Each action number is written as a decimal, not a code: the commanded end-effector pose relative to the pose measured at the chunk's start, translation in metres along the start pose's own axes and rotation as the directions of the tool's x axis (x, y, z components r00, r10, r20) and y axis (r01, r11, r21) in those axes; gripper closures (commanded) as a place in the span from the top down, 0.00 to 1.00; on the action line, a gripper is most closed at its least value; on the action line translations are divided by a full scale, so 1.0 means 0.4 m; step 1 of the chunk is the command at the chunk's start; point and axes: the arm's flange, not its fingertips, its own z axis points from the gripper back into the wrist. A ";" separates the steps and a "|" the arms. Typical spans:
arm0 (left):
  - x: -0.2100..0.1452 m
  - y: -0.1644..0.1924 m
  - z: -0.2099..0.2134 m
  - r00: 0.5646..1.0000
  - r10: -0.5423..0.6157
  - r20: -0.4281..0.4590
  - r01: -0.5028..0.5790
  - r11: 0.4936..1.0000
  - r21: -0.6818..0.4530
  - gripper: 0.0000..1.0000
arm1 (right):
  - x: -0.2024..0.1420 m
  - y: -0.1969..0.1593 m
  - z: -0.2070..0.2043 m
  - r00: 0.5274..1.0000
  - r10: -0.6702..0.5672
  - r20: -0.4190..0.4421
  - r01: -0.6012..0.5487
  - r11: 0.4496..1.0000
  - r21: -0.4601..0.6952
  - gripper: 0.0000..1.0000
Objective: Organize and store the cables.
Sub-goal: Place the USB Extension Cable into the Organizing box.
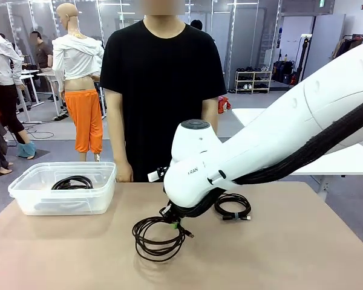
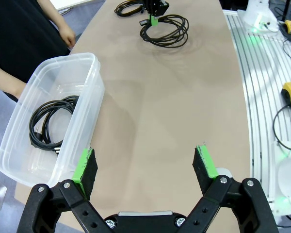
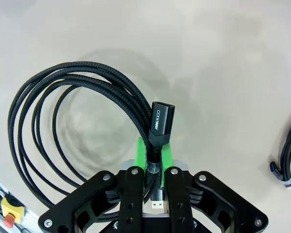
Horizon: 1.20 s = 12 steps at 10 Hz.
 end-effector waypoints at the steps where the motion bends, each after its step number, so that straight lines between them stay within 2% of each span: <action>1: 0.001 -0.008 0.002 1.000 -0.019 0.021 0.019 1.000 0.004 1.00 | 0.016 0.001 0.028 0.999 -0.008 -0.051 0.008 1.000 0.010 0.14; 2: 0.001 -0.008 0.002 1.000 -0.019 0.021 0.019 1.000 0.004 1.00 | 0.015 0.011 0.023 0.997 0.004 -0.077 -0.003 1.000 0.013 0.14; 3: 0.001 -0.008 0.002 1.000 -0.019 0.021 0.019 1.000 0.004 1.00 | 0.014 0.013 0.016 0.996 0.004 -0.088 -0.003 1.000 0.014 0.33; 4: 0.001 -0.008 0.002 1.000 -0.019 0.021 0.019 1.000 0.004 1.00 | 0.016 0.011 0.012 0.996 -0.004 -0.088 0.006 1.000 0.017 0.72; 5: 0.001 -0.008 0.002 1.000 -0.019 0.021 0.019 1.000 0.004 1.00 | 0.015 0.010 0.011 0.996 -0.009 -0.086 0.011 1.000 0.020 0.92; 6: 0.001 -0.008 0.002 1.000 -0.019 0.021 0.019 1.000 0.004 1.00 | 0.013 0.006 0.011 0.997 -0.013 -0.082 0.015 1.000 0.017 1.00; 12: 0.001 -0.008 0.002 1.000 -0.019 0.021 0.019 1.000 0.004 1.00 | -0.013 -0.035 0.045 0.998 -0.016 -0.060 0.017 0.999 0.027 1.00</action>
